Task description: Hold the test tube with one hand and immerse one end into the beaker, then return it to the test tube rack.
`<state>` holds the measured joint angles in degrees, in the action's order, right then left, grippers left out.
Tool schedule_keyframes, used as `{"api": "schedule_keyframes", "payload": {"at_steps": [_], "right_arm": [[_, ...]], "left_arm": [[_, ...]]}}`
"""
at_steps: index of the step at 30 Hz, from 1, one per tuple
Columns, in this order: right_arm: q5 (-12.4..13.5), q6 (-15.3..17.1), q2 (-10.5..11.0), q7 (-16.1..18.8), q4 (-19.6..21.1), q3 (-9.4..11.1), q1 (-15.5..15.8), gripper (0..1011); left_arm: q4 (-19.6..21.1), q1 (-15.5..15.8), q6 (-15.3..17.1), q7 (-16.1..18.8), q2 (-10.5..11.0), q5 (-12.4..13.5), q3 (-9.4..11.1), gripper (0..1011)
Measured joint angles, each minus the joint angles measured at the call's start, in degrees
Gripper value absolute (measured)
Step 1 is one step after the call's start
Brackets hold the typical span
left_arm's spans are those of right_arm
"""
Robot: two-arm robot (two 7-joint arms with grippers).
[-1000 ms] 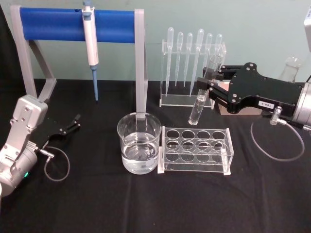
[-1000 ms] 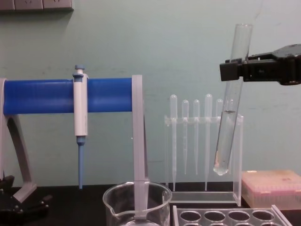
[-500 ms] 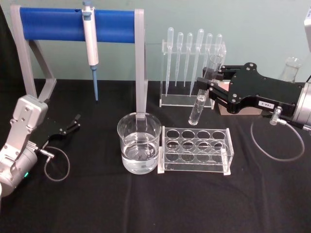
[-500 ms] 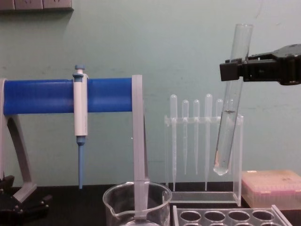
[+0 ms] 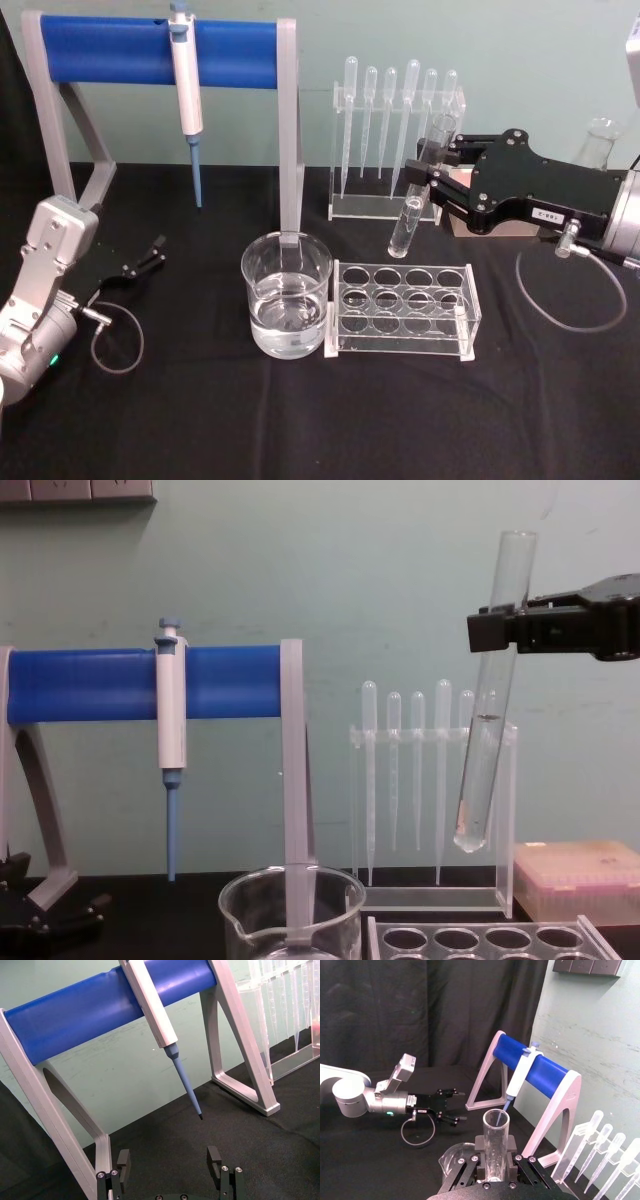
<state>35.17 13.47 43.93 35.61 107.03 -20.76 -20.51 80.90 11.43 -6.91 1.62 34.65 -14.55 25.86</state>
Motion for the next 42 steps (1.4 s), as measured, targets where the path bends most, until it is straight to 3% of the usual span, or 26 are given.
{"api": "schedule_keyframes", "payload": {"at_steps": [38,42], "right_arm": [[0.0,0.0,0.0,0.0,0.0,-0.01,-0.01,225],[0.39,-0.17,0.08,0.33,0.0,-0.66,-1.22,225]], "left_arm": [[0.0,0.0,0.0,0.0,0.0,0.0,0.0,1000],[0.0,0.0,0.0,0.0,0.0,0.0,0.0,1000]]}}
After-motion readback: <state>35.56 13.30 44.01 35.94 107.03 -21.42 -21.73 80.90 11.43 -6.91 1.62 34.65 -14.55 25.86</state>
